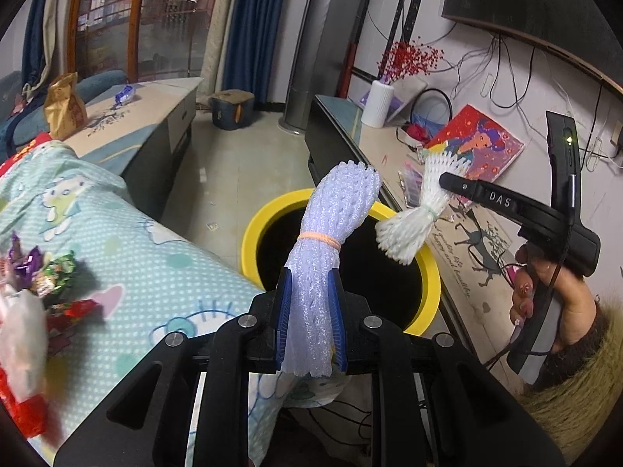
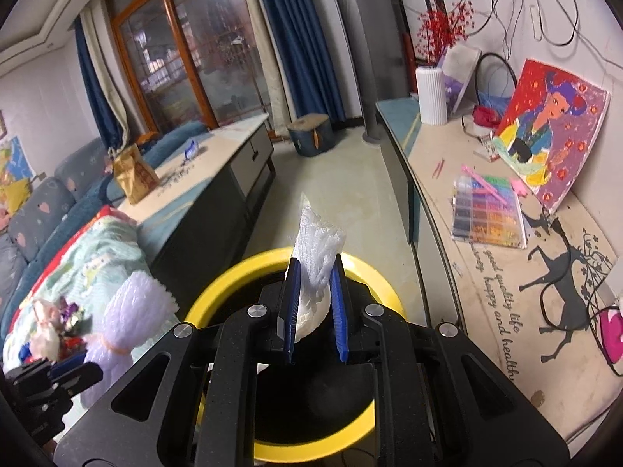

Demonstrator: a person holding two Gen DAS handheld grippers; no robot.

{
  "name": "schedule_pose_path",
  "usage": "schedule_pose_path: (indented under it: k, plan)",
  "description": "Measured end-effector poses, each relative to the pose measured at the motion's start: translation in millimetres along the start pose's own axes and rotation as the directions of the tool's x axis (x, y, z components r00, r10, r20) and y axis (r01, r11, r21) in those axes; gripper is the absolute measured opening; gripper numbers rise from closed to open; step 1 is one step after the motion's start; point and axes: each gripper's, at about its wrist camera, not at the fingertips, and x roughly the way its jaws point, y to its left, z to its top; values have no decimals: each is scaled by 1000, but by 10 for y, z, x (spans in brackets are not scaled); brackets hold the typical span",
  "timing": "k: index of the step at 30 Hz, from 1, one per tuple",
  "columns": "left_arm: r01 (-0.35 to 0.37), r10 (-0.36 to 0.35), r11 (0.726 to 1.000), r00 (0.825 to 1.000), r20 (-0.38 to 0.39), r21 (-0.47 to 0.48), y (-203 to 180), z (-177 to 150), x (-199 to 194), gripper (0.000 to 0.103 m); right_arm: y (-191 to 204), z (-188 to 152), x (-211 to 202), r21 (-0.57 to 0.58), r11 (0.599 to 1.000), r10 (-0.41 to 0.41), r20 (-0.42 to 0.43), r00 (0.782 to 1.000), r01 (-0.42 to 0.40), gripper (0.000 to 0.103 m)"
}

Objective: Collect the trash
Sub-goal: 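Carry both foam pieces with both tools over the yellow trash bin, then open both tools to drop the foam pieces into the bin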

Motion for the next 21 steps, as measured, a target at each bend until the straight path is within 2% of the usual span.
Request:
schedule_pose_path:
  k: [8,9,11,12,14,16,18,21]
  plan:
    - [9,-8,1000,999,-50,22,-137,38,339,21,-117,-100,181,0,1000,-24,-59,998,24,15]
    - [15,-13,1000,998,-62,18,-146,43,401,22,-127,-105,193,3,1000,-25,-63,998,25,19]
    - [21,-21,1000,997,-81,4,-153,51,501,26,-169,-118,218,19,999,-26,-70,997,27,33]
    - [29,-28,1000,995,-93,1,-157,56,555,30,-186,-120,221,27,999,-28,-71,997,30,41]
    - [28,-28,1000,996,-89,1,-173,64,601,45,-216,-119,206,48,998,-26,-64,998,30,42]
    - [44,-45,999,997,-70,-10,-182,64,588,75,-231,-105,191,56,998,-28,-60,998,32,51]
    - [56,-57,998,997,-52,-18,-183,55,560,88,-225,-93,155,63,997,-31,-42,999,34,56]
    - [45,-46,999,998,-32,-16,-165,40,487,96,-209,-82,136,63,997,-30,-33,999,32,59]
